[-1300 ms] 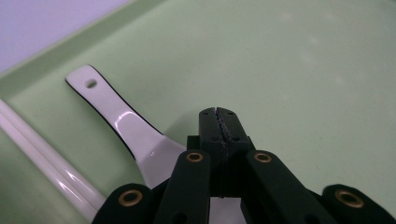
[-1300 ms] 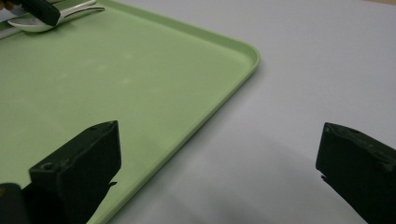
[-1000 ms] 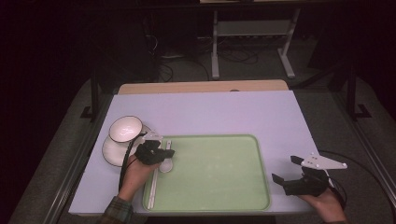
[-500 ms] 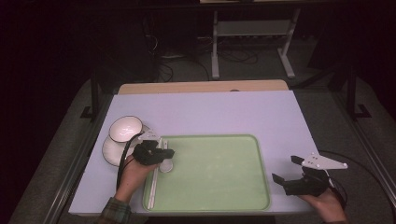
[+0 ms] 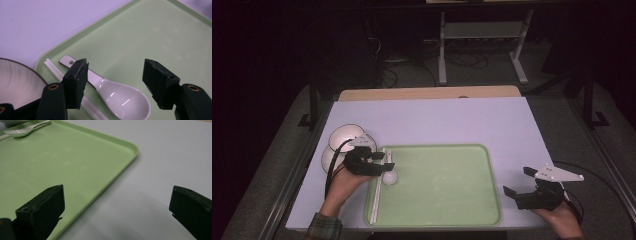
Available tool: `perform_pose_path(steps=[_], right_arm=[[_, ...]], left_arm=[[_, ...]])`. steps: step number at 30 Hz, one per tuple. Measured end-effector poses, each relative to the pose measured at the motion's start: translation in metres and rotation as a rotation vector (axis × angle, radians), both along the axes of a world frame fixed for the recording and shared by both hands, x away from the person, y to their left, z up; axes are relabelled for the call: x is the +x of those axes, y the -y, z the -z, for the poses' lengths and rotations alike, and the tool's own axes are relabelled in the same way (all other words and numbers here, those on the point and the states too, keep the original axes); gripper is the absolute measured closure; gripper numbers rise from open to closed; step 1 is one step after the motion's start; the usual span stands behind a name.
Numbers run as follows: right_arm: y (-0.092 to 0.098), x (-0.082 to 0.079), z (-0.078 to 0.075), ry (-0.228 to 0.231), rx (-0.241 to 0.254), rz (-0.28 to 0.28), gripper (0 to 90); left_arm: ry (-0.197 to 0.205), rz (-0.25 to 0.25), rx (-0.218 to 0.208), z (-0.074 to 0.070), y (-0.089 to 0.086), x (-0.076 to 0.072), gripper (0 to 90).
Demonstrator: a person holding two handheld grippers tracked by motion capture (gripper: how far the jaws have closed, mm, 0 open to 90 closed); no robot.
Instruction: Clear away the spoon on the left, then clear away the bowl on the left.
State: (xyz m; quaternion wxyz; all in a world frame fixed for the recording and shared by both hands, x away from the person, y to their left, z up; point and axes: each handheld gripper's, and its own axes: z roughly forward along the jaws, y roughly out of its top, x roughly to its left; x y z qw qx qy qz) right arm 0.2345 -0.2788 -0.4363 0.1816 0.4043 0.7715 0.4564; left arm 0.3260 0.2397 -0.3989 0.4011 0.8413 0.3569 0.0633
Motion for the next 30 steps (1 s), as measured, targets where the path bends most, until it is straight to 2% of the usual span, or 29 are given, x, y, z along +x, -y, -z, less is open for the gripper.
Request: perform_pose_path(steps=[7, 12, 21, 30], right_arm=[[-0.001, 0.000, 0.000, 0.000, 0.002, 0.001, 0.0], [0.000, 0.002, -0.001, -0.001, 0.001, 0.000, 0.0], [-0.001, 0.003, 0.000, -0.003, 0.001, 0.000, 0.0], [-0.002, 0.004, 0.000, -0.005, 0.004, -0.006, 0.0]], left_arm=[[0.014, -0.044, 0.017, -0.011, -0.018, -0.002, 29.5], [0.010, -0.072, 0.025, -0.019, -0.031, -0.002, 28.2], [0.013, -0.097, 0.027, -0.035, -0.049, 0.005, 25.7], [0.021, -0.163, 0.055, -0.052, -0.076, 0.018, 21.9]])
